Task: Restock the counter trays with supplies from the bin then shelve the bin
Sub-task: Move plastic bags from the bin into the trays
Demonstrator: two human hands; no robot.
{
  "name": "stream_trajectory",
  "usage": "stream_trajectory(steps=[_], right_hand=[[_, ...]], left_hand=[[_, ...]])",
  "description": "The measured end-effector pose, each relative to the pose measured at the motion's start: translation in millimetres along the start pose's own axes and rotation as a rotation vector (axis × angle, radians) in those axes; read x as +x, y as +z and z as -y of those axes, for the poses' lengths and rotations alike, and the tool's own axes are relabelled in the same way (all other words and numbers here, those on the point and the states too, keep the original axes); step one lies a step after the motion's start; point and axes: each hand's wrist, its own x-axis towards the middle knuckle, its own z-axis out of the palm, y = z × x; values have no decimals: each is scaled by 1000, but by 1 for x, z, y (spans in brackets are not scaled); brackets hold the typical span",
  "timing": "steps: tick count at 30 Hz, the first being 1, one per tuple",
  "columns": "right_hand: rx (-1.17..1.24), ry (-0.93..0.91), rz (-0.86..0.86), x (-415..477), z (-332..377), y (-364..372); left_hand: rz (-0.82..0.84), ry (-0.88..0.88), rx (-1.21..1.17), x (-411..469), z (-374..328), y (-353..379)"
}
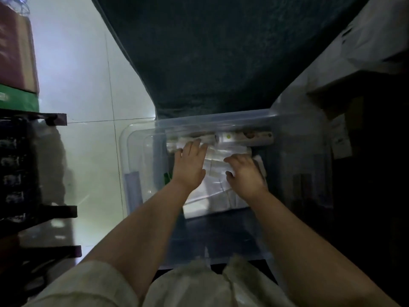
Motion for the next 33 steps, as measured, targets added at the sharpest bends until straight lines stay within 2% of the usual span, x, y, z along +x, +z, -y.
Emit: stream_trajectory(steps=[9,16,20,26,33], right_hand=[[-1,12,-117,3,-17,16],[-32,21,-92,-8,-16,14],[-33,19,-86,-14,-15,5],[-37,4,-75,-31,-2,-24],[-103,-100,-214,-71,40,-90]], left_hand=[[-102,21,34,18,-8,38],[-53,56,60,12,-18,46],[32,55,21,19,-23,38],[42,44,24,-1,-26,7],[-205,55,-30,-50,-24,-90]])
